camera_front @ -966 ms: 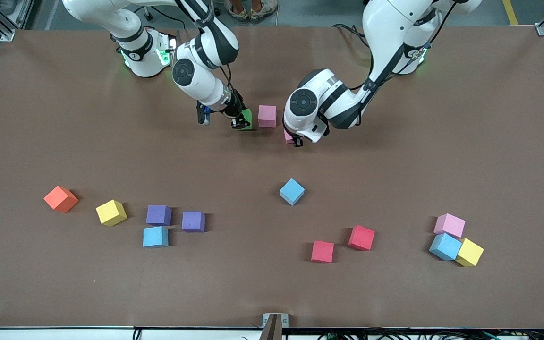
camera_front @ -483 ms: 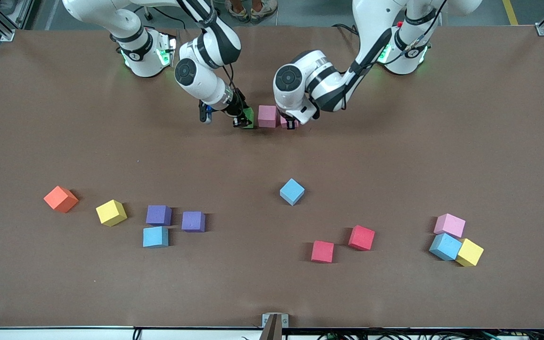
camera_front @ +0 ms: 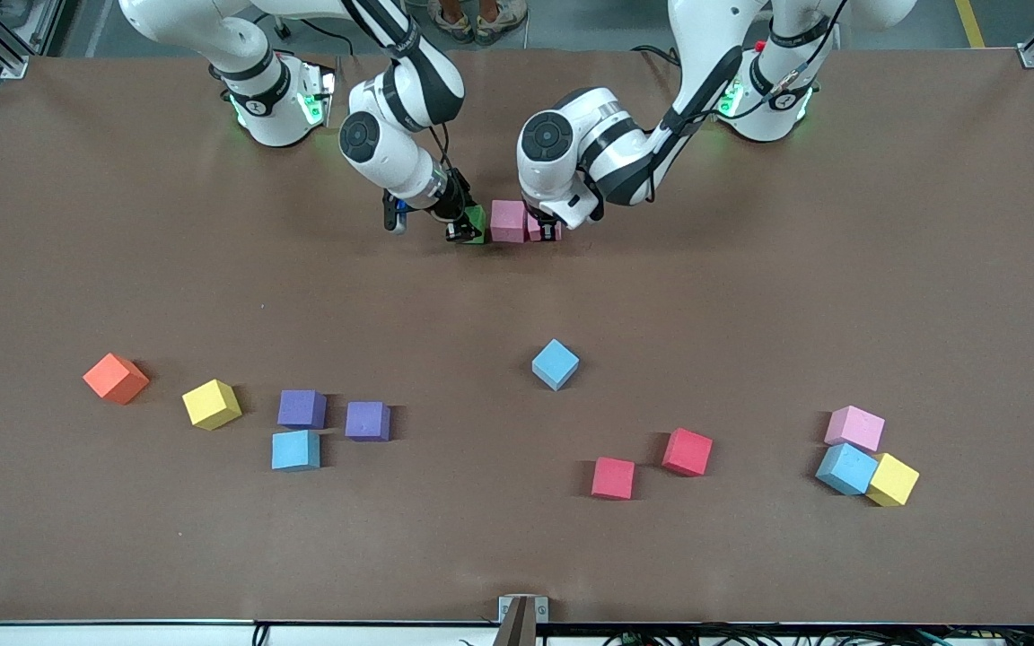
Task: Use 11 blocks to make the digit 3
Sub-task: 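Carry the pink cube beside the first pink cube while the right gripper brings green, then place the green and pink cubes in a row and open both grippers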
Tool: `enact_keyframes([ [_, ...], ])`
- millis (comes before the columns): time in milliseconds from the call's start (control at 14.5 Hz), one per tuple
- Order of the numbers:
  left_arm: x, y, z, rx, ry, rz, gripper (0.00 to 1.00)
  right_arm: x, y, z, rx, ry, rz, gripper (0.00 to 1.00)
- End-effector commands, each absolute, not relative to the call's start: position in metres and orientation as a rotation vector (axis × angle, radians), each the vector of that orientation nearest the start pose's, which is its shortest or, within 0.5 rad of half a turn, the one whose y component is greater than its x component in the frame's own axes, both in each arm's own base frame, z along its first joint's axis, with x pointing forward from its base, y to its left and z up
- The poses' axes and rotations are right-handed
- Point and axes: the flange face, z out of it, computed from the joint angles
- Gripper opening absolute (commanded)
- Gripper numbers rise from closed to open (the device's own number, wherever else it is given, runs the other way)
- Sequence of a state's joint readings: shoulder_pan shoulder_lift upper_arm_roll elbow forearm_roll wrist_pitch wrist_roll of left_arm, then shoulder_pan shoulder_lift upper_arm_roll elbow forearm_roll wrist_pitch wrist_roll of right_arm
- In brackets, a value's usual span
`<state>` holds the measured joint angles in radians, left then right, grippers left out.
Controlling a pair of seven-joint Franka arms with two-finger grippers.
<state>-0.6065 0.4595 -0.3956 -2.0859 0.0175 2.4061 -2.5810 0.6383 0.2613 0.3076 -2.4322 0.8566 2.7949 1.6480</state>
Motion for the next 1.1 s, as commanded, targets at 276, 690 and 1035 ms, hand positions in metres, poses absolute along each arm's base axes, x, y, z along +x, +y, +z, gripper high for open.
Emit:
enact_keyframes([
  [276,0.3028,-0.4803,0.2118,2.255,2.294,-0.187,0.01,0.2973,0.3816,0.2054,-2.096,2.011,0.536,0.00],
  [690,0.3005,-0.4833,0.2113,2.245,2.287,-0.191,0.01,0.2994,0.3796,0.2026,-2.069,2.031,0.513,0.00],
  [1035,0.2978,-0.4859,0.2092,2.244,2.278,-0.198,0.01,0.3002,0.3797,0.2037,-2.051,2.035,0.500,0.00],
])
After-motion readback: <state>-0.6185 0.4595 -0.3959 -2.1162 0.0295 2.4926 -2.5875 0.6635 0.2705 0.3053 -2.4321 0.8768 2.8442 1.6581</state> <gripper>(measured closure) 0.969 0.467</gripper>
